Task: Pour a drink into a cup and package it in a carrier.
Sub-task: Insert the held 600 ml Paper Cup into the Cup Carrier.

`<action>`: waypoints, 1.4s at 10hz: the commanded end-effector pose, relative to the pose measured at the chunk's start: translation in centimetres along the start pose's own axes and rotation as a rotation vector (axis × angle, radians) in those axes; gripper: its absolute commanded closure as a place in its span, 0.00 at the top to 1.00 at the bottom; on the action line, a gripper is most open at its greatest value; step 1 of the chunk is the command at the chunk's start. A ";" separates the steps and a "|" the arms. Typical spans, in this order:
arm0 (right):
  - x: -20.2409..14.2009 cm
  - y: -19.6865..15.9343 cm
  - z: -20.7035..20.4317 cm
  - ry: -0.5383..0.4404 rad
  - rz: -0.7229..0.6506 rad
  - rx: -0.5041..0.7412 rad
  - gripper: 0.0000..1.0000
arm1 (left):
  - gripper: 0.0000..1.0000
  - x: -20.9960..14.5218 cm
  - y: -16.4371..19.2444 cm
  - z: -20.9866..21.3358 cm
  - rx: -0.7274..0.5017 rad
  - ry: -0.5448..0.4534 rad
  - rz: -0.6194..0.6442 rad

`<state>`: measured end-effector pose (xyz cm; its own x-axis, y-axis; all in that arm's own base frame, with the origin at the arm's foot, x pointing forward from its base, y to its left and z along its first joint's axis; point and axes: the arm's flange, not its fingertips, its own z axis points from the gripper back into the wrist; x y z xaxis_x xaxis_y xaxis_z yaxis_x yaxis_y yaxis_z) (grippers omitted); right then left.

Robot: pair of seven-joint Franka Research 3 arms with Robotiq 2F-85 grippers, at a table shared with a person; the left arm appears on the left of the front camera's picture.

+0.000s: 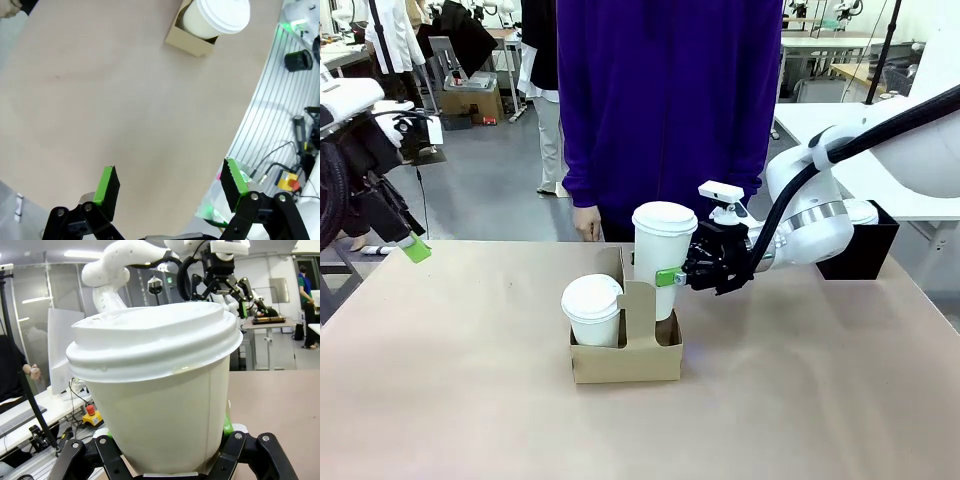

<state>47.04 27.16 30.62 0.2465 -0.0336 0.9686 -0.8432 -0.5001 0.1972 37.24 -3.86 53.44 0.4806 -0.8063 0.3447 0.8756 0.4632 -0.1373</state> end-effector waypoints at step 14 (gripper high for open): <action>-6.6 1.2 1.5 0.061 0.015 -0.043 0.80 | 1.00 -1.1 0.8 -0.2 0.010 -0.007 -0.081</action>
<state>45.34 25.78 24.73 0.2370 0.0310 0.9710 -0.8516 -0.4743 0.2230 37.42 -2.54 52.51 0.3946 -0.8483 0.3532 0.9169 0.3884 -0.0914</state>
